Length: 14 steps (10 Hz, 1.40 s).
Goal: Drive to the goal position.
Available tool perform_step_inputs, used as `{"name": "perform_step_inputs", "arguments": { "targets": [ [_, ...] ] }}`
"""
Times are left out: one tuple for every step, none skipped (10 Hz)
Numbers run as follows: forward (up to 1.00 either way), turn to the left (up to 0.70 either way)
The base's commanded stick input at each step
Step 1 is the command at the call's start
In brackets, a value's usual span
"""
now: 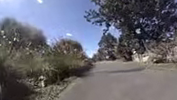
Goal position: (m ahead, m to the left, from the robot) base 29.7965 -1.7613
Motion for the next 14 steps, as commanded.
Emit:
{"name": "perform_step_inputs", "arguments": {
  "targets": [
    [1.0,0.0],
    [1.0,0.0],
    [1.0,0.0],
    [1.0,0.0],
    [1.0,0.0],
    [1.0,-0.21],
    [1.0,-0.3],
    [1.0,-0.39],
    [1.0,-0.26],
    [1.0,-0.12],
    [1.0,0.0],
    [1.0,0.0],
    [1.0,0.0],
    [1.0,0.0]
  ]
}}
